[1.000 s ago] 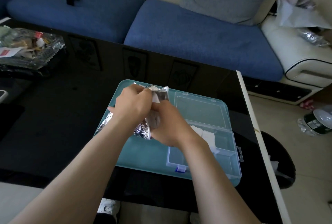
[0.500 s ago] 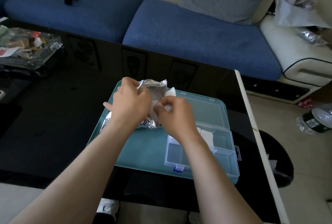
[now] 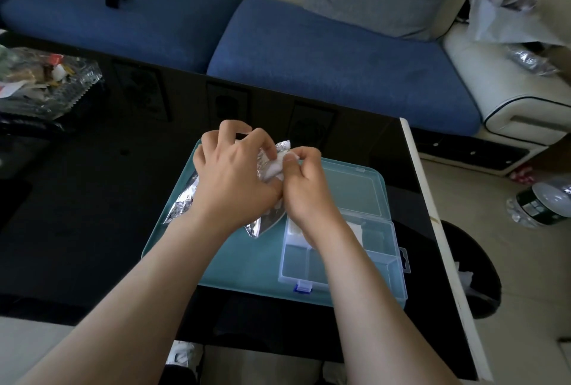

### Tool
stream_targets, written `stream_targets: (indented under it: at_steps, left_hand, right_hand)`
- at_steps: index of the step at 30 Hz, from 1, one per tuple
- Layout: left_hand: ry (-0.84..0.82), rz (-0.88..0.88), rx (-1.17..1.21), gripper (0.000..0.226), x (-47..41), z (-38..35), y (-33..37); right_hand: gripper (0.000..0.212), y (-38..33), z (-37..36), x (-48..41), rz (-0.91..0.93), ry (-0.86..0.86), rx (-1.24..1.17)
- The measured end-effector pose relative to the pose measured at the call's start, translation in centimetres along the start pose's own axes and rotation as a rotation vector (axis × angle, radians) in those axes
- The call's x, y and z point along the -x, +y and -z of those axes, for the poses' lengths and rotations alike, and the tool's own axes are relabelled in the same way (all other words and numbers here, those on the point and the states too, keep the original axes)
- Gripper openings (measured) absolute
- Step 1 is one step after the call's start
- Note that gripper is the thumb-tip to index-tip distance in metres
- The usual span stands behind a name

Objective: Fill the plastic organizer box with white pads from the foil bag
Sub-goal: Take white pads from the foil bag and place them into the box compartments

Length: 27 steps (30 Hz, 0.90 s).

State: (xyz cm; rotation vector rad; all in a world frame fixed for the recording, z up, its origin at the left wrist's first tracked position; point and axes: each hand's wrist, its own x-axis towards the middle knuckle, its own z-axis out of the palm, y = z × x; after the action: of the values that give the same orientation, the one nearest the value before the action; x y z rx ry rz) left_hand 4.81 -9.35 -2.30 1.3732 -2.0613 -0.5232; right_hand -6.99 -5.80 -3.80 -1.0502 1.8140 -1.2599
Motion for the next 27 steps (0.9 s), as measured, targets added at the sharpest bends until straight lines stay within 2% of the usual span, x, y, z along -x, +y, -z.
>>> stream_targets:
  at_steps: [6, 9, 13, 17, 22, 27]
  left_hand:
    - [-0.048, 0.007, -0.12, 0.051, 0.1, -0.1, -0.3]
    - [-0.046, 0.027, -0.107, 0.058, 0.3, -0.6, -0.2]
    - [-0.049, 0.04, -0.104, 0.051, 0.4, -1.1, 0.1]
    - [-0.068, 0.078, -0.163, 0.045, 0.4, -1.4, 0.0]
    - [-0.12, 0.083, -0.307, 0.056, 0.4, -1.7, -0.4]
    - [-0.15, 0.018, -0.371, 0.056, 0.4, -2.2, -0.4]
  right_hand:
    - [0.017, -0.1, 0.0, -0.5, -0.181, 0.067, -0.24]
    - [0.022, -0.1, -0.3, -0.6, -0.242, 0.066, -0.313]
    - [0.014, 0.1, -0.1, -0.5, -0.318, 0.002, -0.336]
    - [0.012, 0.3, 0.4, -0.5, -0.271, -0.035, -0.232]
    - [0.011, 0.8, 1.3, -0.7, -0.281, 0.076, -0.21]
    - [0.031, 0.6, 2.1, -0.3, -0.356, 0.181, -0.343]
